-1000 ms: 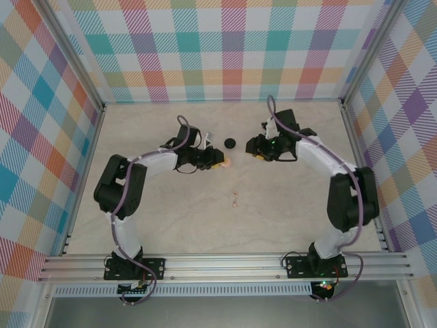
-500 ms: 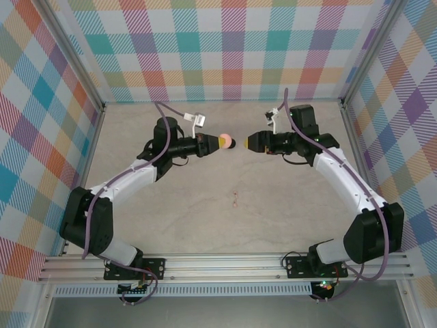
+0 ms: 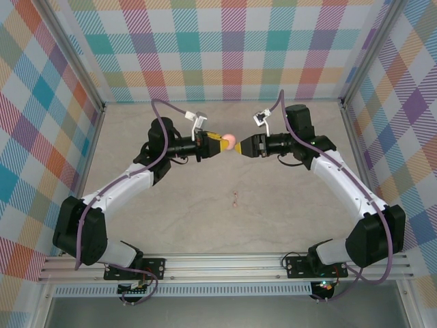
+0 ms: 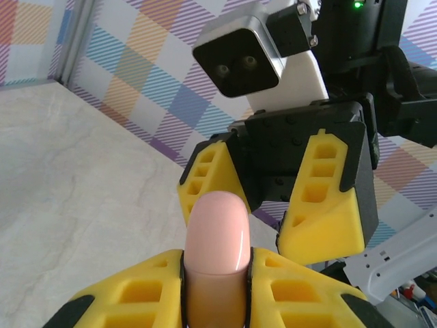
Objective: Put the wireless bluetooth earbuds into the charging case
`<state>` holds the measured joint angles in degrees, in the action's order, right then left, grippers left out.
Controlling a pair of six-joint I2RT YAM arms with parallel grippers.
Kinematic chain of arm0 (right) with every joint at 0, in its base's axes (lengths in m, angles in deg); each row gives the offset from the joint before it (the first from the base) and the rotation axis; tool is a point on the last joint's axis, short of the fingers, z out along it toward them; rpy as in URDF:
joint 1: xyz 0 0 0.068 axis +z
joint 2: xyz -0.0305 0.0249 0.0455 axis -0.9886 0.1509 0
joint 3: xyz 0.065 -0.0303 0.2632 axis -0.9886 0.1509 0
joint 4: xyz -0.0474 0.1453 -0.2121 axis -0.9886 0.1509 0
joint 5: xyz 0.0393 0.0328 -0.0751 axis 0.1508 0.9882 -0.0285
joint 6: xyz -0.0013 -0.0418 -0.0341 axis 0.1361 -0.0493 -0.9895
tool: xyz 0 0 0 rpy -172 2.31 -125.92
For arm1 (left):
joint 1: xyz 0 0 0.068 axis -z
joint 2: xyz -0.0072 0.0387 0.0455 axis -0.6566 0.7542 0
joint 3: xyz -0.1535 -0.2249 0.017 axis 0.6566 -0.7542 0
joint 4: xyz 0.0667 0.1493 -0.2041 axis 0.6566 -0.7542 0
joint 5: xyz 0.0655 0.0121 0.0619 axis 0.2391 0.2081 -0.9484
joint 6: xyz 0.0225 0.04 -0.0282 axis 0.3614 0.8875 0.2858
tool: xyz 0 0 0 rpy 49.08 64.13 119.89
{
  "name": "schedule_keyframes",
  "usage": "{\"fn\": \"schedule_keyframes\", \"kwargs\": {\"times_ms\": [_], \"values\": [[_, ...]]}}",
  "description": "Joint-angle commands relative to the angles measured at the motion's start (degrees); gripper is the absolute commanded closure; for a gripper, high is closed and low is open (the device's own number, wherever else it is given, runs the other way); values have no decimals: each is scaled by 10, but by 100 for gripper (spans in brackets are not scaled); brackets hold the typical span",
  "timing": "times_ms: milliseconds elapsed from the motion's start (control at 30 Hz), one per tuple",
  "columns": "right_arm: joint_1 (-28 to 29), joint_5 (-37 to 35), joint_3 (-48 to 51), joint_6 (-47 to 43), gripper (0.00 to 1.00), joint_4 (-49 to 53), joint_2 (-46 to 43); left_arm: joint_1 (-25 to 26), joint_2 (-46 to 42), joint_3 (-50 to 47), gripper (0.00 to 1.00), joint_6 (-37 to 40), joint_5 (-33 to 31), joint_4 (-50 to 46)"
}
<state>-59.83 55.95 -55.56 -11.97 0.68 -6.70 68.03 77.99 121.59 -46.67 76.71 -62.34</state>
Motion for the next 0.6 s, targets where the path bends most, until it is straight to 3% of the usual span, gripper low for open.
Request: {"fn": "schedule_keyframes", "kwargs": {"times_ms": [0,267,567], "values": [[5,37,-16,-19,43,-31,0,8,-12,16,79,17,22,18],[9,64,-32,-19,53,-39,17,16,-6,24,79,18,31,13],[15,74,-32,-18,71,-47,15,22,5,35,77,12,37,5]]}}
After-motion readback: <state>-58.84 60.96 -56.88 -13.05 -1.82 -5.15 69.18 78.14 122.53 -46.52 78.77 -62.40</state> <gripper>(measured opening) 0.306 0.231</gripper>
